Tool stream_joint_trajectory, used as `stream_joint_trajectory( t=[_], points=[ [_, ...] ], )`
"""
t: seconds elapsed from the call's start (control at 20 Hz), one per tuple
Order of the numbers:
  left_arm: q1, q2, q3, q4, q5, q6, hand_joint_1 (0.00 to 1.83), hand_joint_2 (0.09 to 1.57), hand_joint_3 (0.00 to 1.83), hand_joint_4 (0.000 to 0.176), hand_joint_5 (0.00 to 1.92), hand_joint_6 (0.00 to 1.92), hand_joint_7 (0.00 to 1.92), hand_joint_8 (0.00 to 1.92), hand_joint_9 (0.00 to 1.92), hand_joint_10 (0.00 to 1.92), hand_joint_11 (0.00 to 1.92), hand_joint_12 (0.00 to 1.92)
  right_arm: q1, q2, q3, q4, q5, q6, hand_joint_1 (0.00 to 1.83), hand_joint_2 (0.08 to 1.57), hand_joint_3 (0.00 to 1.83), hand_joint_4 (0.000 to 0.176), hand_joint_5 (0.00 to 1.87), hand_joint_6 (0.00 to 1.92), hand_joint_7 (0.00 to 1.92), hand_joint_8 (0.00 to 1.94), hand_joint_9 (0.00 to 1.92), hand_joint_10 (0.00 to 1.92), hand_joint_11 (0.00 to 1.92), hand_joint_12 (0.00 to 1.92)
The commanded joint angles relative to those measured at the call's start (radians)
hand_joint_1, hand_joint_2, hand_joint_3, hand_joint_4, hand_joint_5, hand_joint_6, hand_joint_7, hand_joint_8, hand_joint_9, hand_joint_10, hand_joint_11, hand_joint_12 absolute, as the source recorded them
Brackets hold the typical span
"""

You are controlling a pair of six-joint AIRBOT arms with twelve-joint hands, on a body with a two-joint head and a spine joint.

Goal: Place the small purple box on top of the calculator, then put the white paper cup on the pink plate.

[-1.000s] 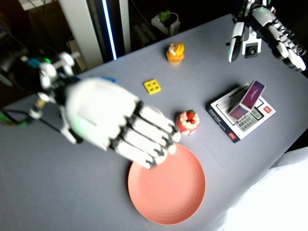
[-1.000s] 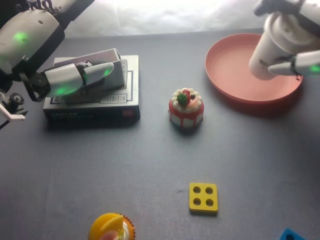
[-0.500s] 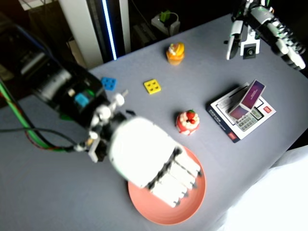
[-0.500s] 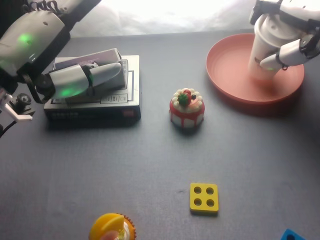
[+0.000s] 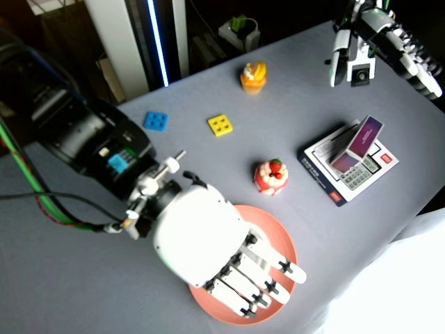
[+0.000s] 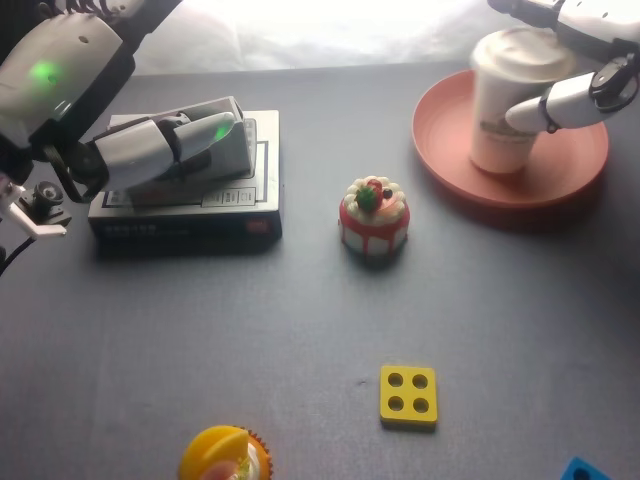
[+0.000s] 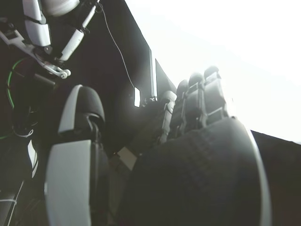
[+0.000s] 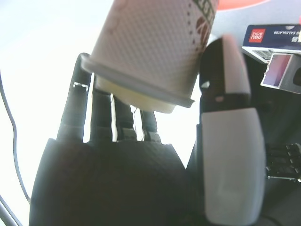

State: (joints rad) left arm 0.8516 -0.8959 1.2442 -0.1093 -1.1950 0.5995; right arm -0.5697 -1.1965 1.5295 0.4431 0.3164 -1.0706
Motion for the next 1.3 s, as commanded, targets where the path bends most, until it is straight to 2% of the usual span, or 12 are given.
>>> stream_joint_trajectory(
  t=[0.0, 0.1, 0.2, 0.35, 0.5, 0.6, 0.7, 0.75, 0.85, 0.95, 1.15, 1.25],
  points=[
    [-0.012, -0.007, 0.001, -0.004, -0.129, -0.009, 0.80, 1.20, 0.01, 0.054, 0.01, 0.00, 0.00, 0.00, 0.00, 0.00, 0.00, 0.00, 0.017, 0.002, 0.005, -0.003, 0.112, 0.004, 0.85, 1.05, 0.00, 0.064, 0.00, 0.00, 0.00, 0.00, 0.01, 0.03, 0.00, 0.46],
    [-0.011, -0.011, 0.005, -0.004, -0.130, -0.018, 0.77, 1.22, 0.01, 0.058, 0.00, 0.00, 0.00, 0.00, 0.00, 0.00, 0.00, 0.00, 0.017, 0.002, -0.003, -0.003, 0.112, 0.002, 0.81, 1.01, 0.00, 0.073, 0.00, 0.00, 0.00, 0.00, 0.00, 0.00, 0.00, 0.23],
    [-0.009, -0.011, 0.004, -0.005, -0.130, -0.020, 0.76, 1.21, 0.01, 0.059, 0.00, 0.00, 0.00, 0.00, 0.00, 0.00, 0.00, 0.00, 0.017, 0.003, -0.017, -0.003, 0.113, -0.022, 0.82, 1.00, 0.00, 0.029, 0.00, 0.00, 0.00, 0.00, 0.01, 0.00, 0.00, 0.51],
    [-0.001, -0.010, 0.003, -0.011, -0.132, -0.020, 0.78, 1.20, 0.00, 0.072, 0.00, 0.00, 0.00, 0.00, 0.00, 0.00, 0.00, 0.00, 0.017, 0.018, -0.041, -0.003, 0.124, -0.033, 0.81, 0.99, 0.00, 0.117, 0.00, 0.00, 0.00, 0.00, 0.00, 0.00, 0.00, 0.96],
    [0.006, -0.010, -0.001, -0.016, -0.135, -0.021, 0.79, 1.19, 0.00, 0.083, 0.00, 0.00, 0.00, 0.00, 0.00, 0.00, 0.00, 0.00, 0.017, 0.019, -0.076, -0.010, 0.143, -0.037, 0.75, 0.99, 0.00, 0.082, 0.00, 0.00, 0.00, 0.00, 0.00, 0.00, 0.00, 1.23],
    [0.012, -0.010, -0.004, -0.019, -0.138, -0.021, 0.80, 1.19, 0.00, 0.073, 0.00, 0.00, 0.00, 0.00, 0.00, 0.00, 0.00, 0.00, 0.017, 0.048, -0.114, -0.019, 0.179, -0.037, 0.69, 0.96, 0.00, 0.116, 0.00, 0.00, 0.00, 0.00, 0.04, 0.02, 0.00, 1.23],
    [0.022, -0.006, -0.010, -0.026, -0.147, -0.021, 0.81, 1.18, 0.00, 0.083, 0.00, 0.00, 0.00, 0.00, 0.00, 0.00, 0.00, 0.00, 0.017, 0.089, -0.161, -0.039, 0.221, -0.037, 0.58, 0.93, 0.00, 0.106, 0.00, 0.00, 0.00, 0.00, 0.00, 0.00, 0.00, 0.17],
    [0.033, -0.001, -0.014, -0.033, -0.157, -0.021, 0.81, 1.18, 0.00, 0.085, 0.00, 0.00, 0.00, 0.00, 0.00, 0.00, 0.00, 0.00, 0.017, 0.137, -0.217, -0.053, 0.281, -0.037, 0.53, 0.90, 0.00, 0.113, 0.00, 0.00, 0.00, 0.00, 0.00, 0.00, 0.00, 0.03],
    [0.043, 0.003, -0.020, -0.039, -0.167, -0.021, 0.82, 1.18, 0.00, 0.101, 0.00, 0.00, 0.00, 0.00, 0.00, 0.00, 0.00, 0.00, 0.002, 0.186, -0.266, -0.065, 0.339, -0.037, 0.58, 0.86, 0.00, 0.150, 0.00, 0.00, 0.00, 0.00, 0.00, 0.00, 0.00, 0.33],
    [0.058, 0.010, -0.027, -0.047, -0.178, -0.021, 0.83, 1.19, 0.00, 0.097, 0.00, 0.00, 0.00, 0.00, 0.00, 0.00, 0.00, 0.00, -0.028, 0.252, -0.343, -0.088, 0.434, -0.037, 0.61, 0.88, 0.01, 0.175, 0.00, 0.00, 0.00, 0.00, 0.00, 0.00, 0.00, 0.01],
    [0.085, 0.017, -0.036, -0.066, -0.202, -0.021, 0.79, 1.18, 0.00, 0.080, 0.00, 0.00, 0.00, 0.00, 0.00, 0.00, 0.00, 0.00, -0.086, 0.363, -0.456, -0.119, 0.597, -0.037, 0.62, 1.00, 0.06, 0.138, 0.00, 0.00, 0.00, 0.00, 0.00, 0.00, 0.03, 0.01],
    [0.097, 0.022, -0.046, -0.070, -0.225, -0.021, 0.76, 1.18, 0.00, 0.096, 0.00, 0.00, 0.00, 0.00, 0.00, 0.00, 0.00, 0.00, -0.123, 0.414, -0.514, -0.138, 0.693, -0.037, 0.68, 1.08, 0.02, 0.134, 0.00, 0.00, 0.00, 0.00, 0.00, 0.00, 0.00, 0.62]
  ],
)
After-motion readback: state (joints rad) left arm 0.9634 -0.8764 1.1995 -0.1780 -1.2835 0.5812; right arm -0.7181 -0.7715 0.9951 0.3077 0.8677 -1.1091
